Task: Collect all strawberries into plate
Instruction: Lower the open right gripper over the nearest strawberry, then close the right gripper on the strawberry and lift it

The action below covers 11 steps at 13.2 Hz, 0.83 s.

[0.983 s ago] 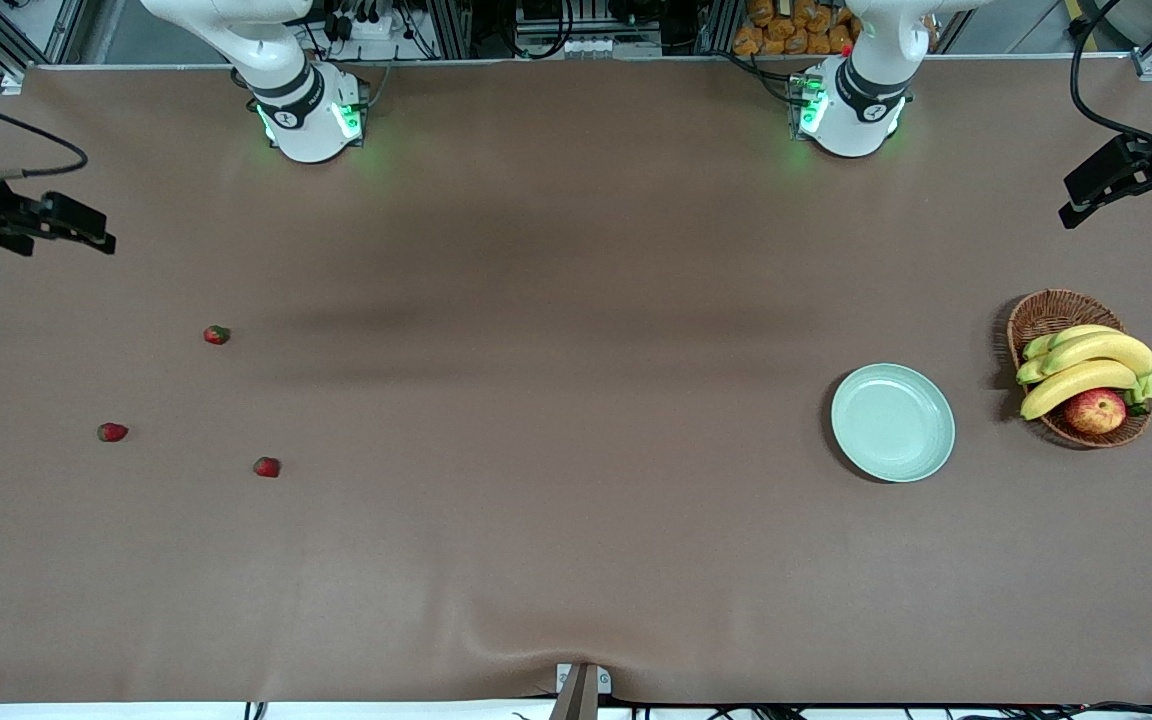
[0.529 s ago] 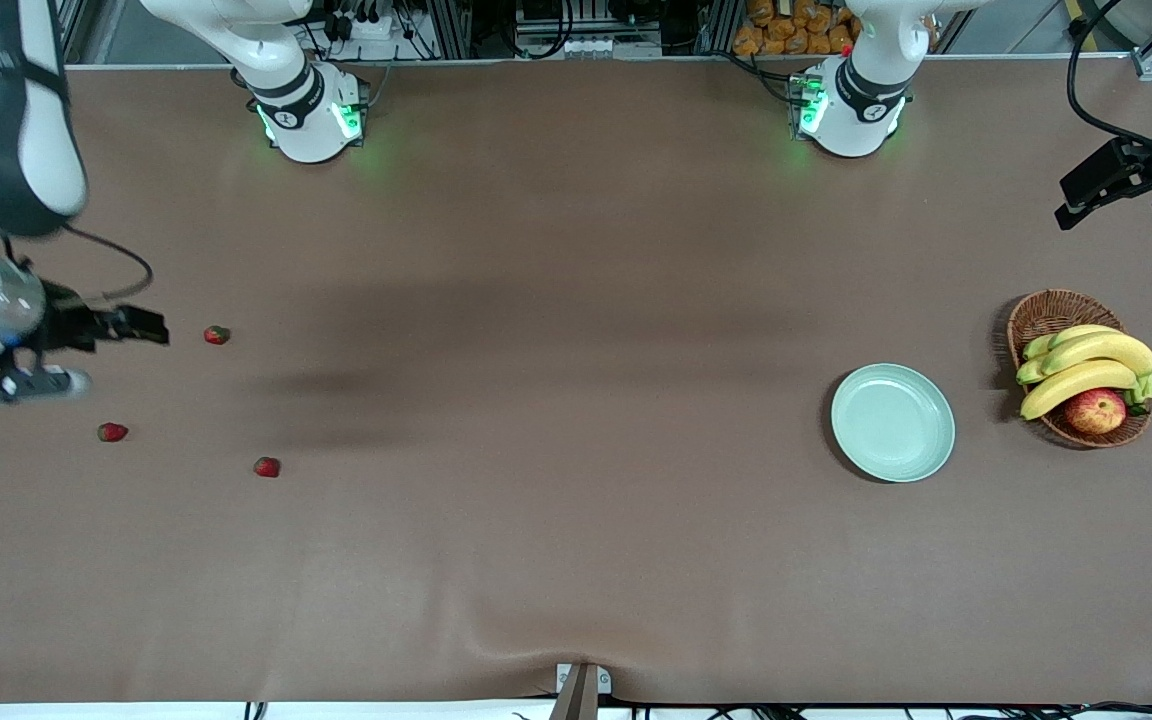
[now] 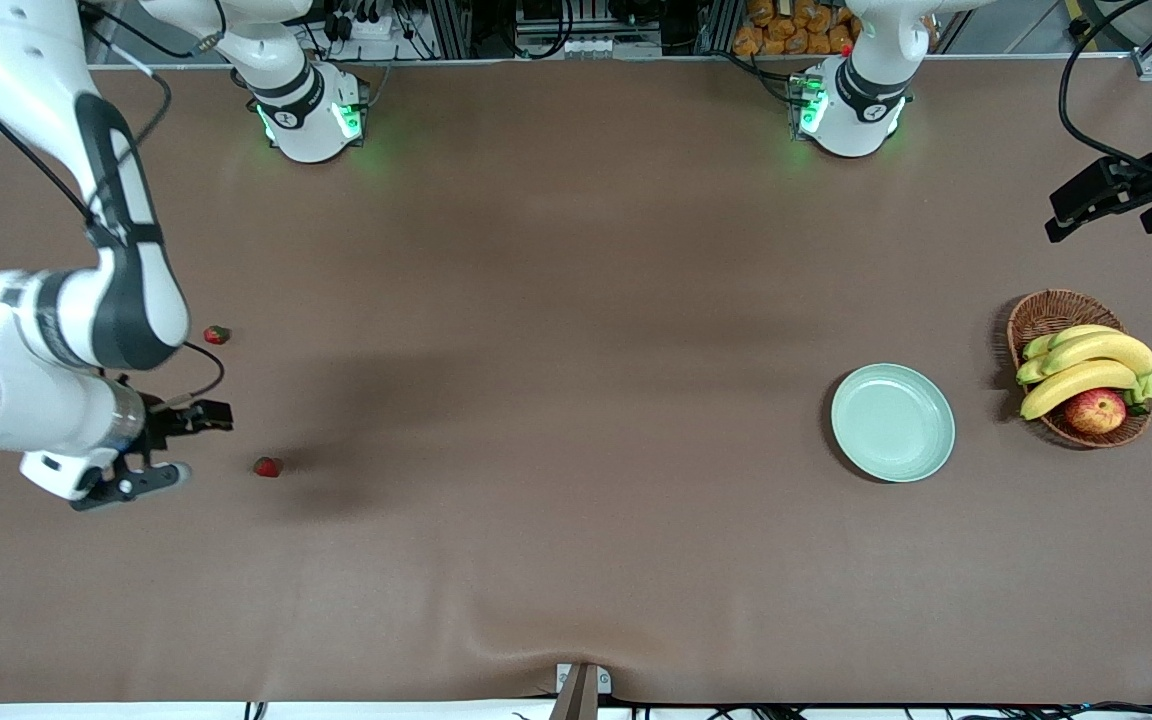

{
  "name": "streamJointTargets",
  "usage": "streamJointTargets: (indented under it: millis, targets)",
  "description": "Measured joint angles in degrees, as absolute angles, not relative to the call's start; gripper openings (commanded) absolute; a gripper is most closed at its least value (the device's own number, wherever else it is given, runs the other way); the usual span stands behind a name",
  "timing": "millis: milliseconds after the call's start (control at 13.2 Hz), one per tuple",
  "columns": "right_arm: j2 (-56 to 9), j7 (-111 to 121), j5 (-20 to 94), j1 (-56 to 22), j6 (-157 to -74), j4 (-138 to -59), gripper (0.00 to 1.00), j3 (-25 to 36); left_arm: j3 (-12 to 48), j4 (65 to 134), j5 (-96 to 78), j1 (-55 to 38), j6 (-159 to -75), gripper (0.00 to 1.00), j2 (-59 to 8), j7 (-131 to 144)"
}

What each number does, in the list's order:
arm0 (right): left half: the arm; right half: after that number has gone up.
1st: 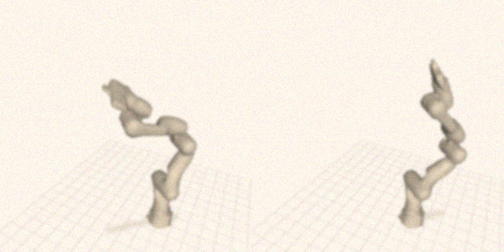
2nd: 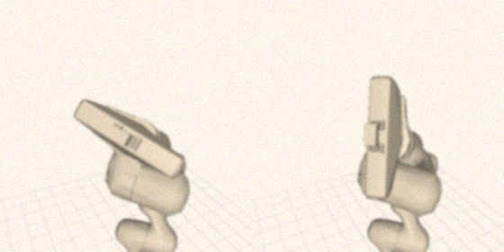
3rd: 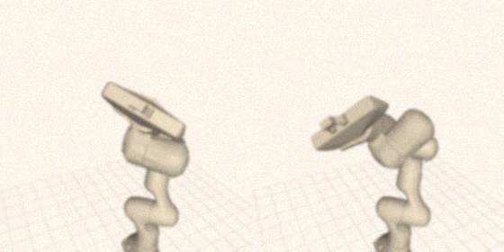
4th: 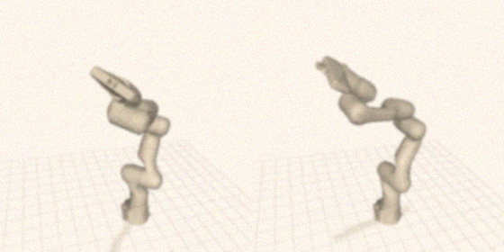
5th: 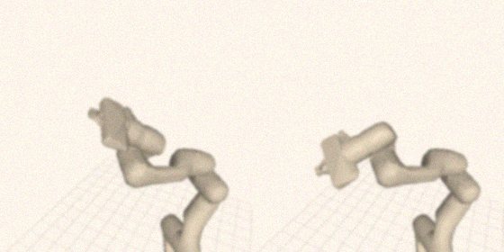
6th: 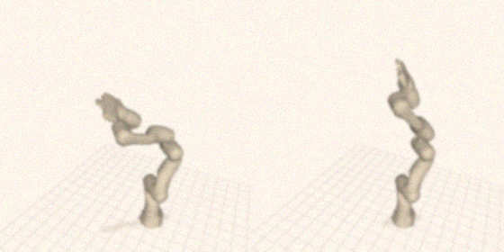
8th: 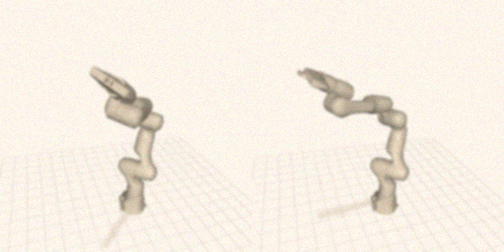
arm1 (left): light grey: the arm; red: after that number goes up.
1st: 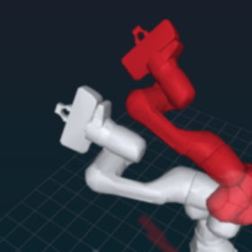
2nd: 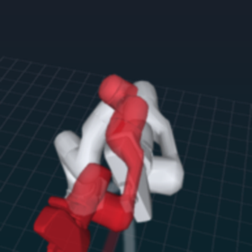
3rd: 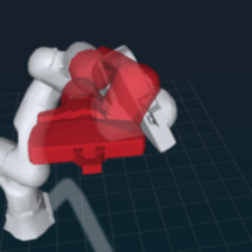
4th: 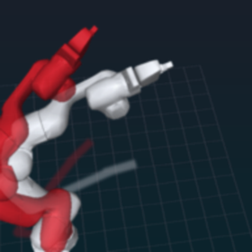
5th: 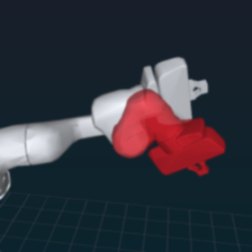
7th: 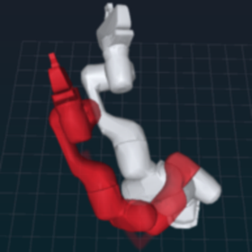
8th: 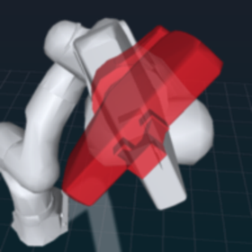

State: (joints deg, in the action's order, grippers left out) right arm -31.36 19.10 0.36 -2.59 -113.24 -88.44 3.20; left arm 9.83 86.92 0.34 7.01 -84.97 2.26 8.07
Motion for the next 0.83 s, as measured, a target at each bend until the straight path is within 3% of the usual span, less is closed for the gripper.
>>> streamJointTargets:
  millis: [302,832]
  targets:
    - [-37.79,27.81,0.58,-2.94,-121.25,-88.11,1.00,3.09,9.81,86.74,0.34,7.04,-84.97,1.00,2.14,8.07]
    - [-42.58,36.09,0.73,-3.41,-125.28,-88.22,1.00,2.86,11.00,85.89,0.32,6.11,-85.04,1.00,0.95,7.97]
